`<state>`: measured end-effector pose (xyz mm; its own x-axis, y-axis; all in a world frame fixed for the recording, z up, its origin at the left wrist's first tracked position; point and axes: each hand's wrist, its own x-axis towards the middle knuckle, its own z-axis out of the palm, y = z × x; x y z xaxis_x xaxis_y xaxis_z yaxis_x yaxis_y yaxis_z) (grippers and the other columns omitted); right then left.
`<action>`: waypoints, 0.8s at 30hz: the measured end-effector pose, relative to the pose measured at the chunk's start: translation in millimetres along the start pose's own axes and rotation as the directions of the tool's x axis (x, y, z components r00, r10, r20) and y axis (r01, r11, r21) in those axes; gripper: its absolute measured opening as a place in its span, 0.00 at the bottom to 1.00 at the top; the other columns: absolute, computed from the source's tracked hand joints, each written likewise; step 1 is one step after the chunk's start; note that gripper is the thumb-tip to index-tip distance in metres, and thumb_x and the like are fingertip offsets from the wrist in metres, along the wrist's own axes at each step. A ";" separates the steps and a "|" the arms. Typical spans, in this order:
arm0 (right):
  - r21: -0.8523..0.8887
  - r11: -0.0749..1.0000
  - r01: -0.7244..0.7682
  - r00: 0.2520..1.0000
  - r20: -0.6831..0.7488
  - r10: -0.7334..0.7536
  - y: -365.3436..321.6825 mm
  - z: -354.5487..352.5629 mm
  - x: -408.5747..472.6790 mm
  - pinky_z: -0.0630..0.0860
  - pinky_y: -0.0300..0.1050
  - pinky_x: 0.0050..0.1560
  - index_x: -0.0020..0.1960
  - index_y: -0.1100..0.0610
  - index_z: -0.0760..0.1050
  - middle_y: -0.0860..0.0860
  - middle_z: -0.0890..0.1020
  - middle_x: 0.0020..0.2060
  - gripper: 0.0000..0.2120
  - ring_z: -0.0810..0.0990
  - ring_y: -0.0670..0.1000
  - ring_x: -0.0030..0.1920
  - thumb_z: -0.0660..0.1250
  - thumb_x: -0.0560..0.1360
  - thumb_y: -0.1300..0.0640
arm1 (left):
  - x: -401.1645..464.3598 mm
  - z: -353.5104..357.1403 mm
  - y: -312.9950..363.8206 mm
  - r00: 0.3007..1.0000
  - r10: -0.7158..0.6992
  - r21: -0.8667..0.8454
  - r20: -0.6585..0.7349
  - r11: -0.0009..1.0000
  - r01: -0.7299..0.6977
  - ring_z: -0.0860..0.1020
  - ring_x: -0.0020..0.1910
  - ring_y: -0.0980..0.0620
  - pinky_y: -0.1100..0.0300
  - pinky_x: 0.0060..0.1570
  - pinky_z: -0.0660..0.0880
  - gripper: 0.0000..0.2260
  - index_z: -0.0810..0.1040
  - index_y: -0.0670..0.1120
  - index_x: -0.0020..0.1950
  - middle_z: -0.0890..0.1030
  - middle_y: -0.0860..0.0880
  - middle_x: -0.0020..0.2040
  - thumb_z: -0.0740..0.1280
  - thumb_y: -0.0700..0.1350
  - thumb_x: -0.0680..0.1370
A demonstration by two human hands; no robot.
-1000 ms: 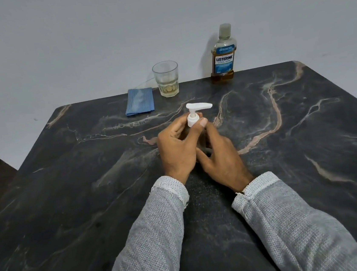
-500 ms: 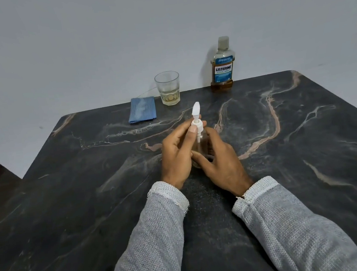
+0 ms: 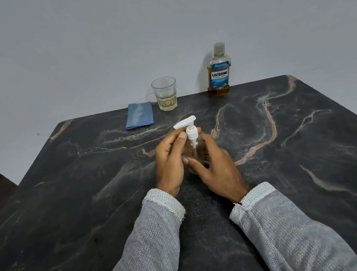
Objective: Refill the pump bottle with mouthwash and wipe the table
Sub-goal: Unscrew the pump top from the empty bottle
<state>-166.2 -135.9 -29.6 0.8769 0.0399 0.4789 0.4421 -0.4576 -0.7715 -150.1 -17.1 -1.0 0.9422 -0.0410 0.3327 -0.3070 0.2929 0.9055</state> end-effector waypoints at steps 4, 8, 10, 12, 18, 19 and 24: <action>0.005 1.000 -0.004 1.000 0.012 0.004 0.0 -0.4 -0.1 0.79 0.46 0.55 0.72 0.49 0.62 0.42 0.81 0.57 0.30 0.80 0.39 0.56 0.71 0.74 0.48 | 0.4 -1.1 -3.1 0.998 0.001 0.008 -0.056 1.000 -0.001 0.83 0.50 0.45 0.56 0.46 0.78 0.06 0.79 0.47 0.51 0.85 0.44 0.50 0.65 0.43 0.77; 0.014 1.000 -0.008 1.000 0.019 0.008 0.0 -0.8 0.1 0.79 0.47 0.55 0.72 0.50 0.63 0.42 0.81 0.57 0.29 0.80 0.40 0.56 0.70 0.74 0.48 | 0.1 -2.2 -4.1 0.999 0.009 0.003 -0.044 1.000 -0.009 0.83 0.52 0.47 0.55 0.47 0.79 0.08 0.81 0.50 0.55 0.84 0.45 0.52 0.65 0.44 0.78; 0.013 1.000 -0.006 1.000 0.014 0.006 -0.4 -1.2 0.1 0.79 0.47 0.54 0.70 0.50 0.64 0.42 0.81 0.55 0.28 0.80 0.40 0.54 0.70 0.74 0.48 | 0.0 -2.0 -3.6 1.000 0.011 0.019 -0.006 1.000 -0.011 0.82 0.55 0.45 0.52 0.53 0.79 0.10 0.80 0.49 0.59 0.84 0.44 0.55 0.66 0.44 0.78; 0.015 1.000 -0.005 1.000 0.014 0.005 -0.6 -1.6 -0.1 0.79 0.45 0.53 0.70 0.50 0.64 0.42 0.81 0.54 0.28 0.81 0.41 0.53 0.68 0.73 0.46 | -0.8 -0.9 -2.3 1.000 0.018 0.024 0.015 1.000 -0.019 0.82 0.55 0.46 0.55 0.52 0.79 0.10 0.81 0.49 0.57 0.84 0.45 0.54 0.67 0.43 0.77; -0.021 1.000 -0.008 1.000 0.018 0.009 -0.3 -0.9 -0.7 0.77 0.38 0.51 0.69 0.48 0.63 0.41 0.80 0.54 0.28 0.80 0.41 0.53 0.64 0.72 0.43 | -0.1 1.3 -2.9 1.000 0.007 0.009 0.001 1.000 -0.007 0.83 0.54 0.47 0.62 0.46 0.78 0.11 0.76 0.43 0.56 0.84 0.44 0.53 0.71 0.40 0.75; -0.022 1.000 -0.009 1.000 0.019 0.009 -0.3 -0.9 -0.9 0.78 0.39 0.52 0.69 0.48 0.63 0.41 0.80 0.55 0.28 0.80 0.41 0.53 0.64 0.72 0.43 | -0.1 1.2 -3.2 1.000 0.006 0.007 0.005 1.000 -0.006 0.82 0.55 0.46 0.59 0.49 0.79 0.12 0.76 0.43 0.56 0.84 0.44 0.54 0.72 0.40 0.74; 0.007 1.000 -0.024 1.000 0.017 0.024 0.5 -0.5 0.8 0.79 0.49 0.54 0.70 0.50 0.64 0.43 0.81 0.56 0.28 0.81 0.42 0.54 0.70 0.74 0.47 | 1.7 -2.9 -5.3 1.000 -0.008 0.022 0.016 1.000 0.008 0.81 0.58 0.46 0.50 0.58 0.76 0.11 0.82 0.49 0.59 0.83 0.45 0.56 0.64 0.45 0.79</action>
<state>-165.4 -136.5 -29.4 0.8906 0.0441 0.4527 0.4218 -0.4523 -0.7858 -146.5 -15.9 -6.1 0.9424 -0.0586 0.3294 -0.3025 0.2712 0.9137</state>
